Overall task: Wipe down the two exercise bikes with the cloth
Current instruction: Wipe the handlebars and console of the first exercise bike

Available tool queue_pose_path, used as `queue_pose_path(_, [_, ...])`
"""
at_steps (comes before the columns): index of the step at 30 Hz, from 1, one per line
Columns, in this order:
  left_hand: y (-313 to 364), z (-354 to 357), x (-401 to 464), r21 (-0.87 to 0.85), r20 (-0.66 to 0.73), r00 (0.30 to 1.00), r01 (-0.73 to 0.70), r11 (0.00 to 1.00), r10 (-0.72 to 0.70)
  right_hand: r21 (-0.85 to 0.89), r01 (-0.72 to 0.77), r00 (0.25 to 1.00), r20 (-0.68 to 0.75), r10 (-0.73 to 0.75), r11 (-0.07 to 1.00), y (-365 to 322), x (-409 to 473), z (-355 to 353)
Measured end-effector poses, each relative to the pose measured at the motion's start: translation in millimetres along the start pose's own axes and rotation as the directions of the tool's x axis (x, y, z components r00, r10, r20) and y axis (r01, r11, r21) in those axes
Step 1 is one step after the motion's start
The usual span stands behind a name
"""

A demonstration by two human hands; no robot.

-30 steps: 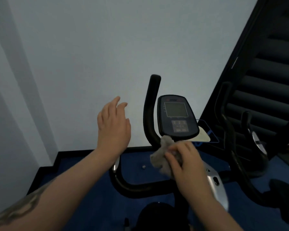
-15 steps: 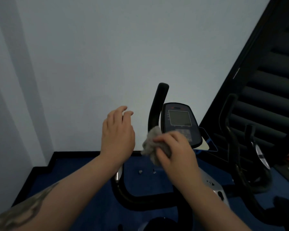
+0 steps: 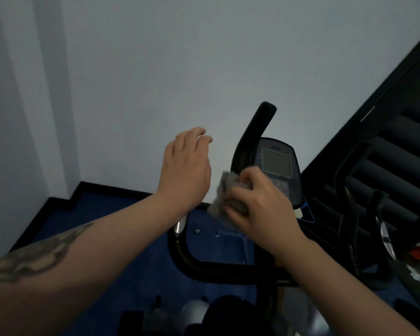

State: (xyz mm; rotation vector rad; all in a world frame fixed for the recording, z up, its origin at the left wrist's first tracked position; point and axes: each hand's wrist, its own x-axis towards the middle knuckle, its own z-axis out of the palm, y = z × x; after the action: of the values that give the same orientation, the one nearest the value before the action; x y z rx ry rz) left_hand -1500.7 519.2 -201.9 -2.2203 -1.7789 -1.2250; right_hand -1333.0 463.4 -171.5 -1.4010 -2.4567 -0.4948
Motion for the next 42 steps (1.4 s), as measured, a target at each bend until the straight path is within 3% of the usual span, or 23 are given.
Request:
queue_pose_path(5, [-0.4, -0.5, -1.8, 0.007, 0.003, 1.000, 0.008, 1.000, -0.008, -0.179, 0.117, 0.986, 0.143, -0.092, 0.977, 5.0, 18.3, 5.4])
queue_pose_path(11, [1.4, 0.0, -2.1, 0.031, 0.002, 1.000, 0.023, 0.999, -0.023, -0.042, 0.405, 0.857, 0.366, -0.363, 0.914, 24.1, 30.6, -14.8])
queue_pose_path(16, [1.5, 0.5, -2.6, 0.047, 0.004, 1.000, 0.027, 0.999, -0.028, -0.166, 0.366, 0.906, 0.286, -0.310, 0.916, 11.7, 46.8, -5.7])
queue_pose_path(18, [-0.5, 0.5, -3.3, 0.021, -0.008, 1.000, 0.029, 0.999, -0.029, -0.196, 0.395, 0.893, 0.312, -0.324, 0.898, 7.2, 27.1, -5.5])
queue_pose_path(21, [0.1, 0.9, -3.5, -0.012, -0.019, 1.000, 0.024, 1.000, -0.024, -0.066, 0.454, 0.847, 0.343, -0.407, 0.888, 14.3, -6.1, -14.5])
queue_pose_path(23, [0.7, 1.0, -3.5, -0.024, -0.024, 0.999, 0.027, 0.999, -0.028, 0.064, 0.419, 0.868, 0.267, -0.420, 0.906, 23.4, -8.8, -20.5])
queue_pose_path(26, [1.6, 0.7, -2.5, -0.030, -0.019, 0.999, 0.025, 0.999, -0.025, 0.102, 0.227, 0.973, 0.005, -0.229, 0.968, 28.8, 15.7, -22.8])
queue_pose_path(29, [0.0, -0.9, -4.0, -0.046, -0.025, 0.999, 0.024, 0.999, -0.025, 0.100, -0.085, 0.983, -0.157, 0.100, 0.991, 22.7, 36.7, -12.6])
queue_pose_path(31, [0.2, -2.3, -5.0, -0.056, -0.017, 1.000, 0.015, 0.998, -0.016, 0.215, -0.208, 0.969, -0.089, 0.231, 0.954, 13.1, 19.6, -0.5])
queue_pose_path(35, [1.1, -1.0, -4.6, -0.057, -0.009, 1.000, 0.019, 0.998, -0.020, 0.448, -0.301, 0.938, -0.022, 0.347, 0.842, -1.2, -42.0, 8.8])
queue_pose_path(40, [1.0, 0.3, -4.2, -0.054, -0.003, 1.000, 0.014, 0.998, -0.014, 0.626, -0.397, 0.847, -0.032, 0.531, 0.671, 21.7, -6.7, -15.0])
queue_pose_path(42, [-0.1, -1.5, -5.2, -0.061, -0.013, 1.000, 0.008, 0.998, -0.009, 0.689, -0.386, 0.854, 0.015, 0.521, 0.613, 11.8, 7.3, -12.4])
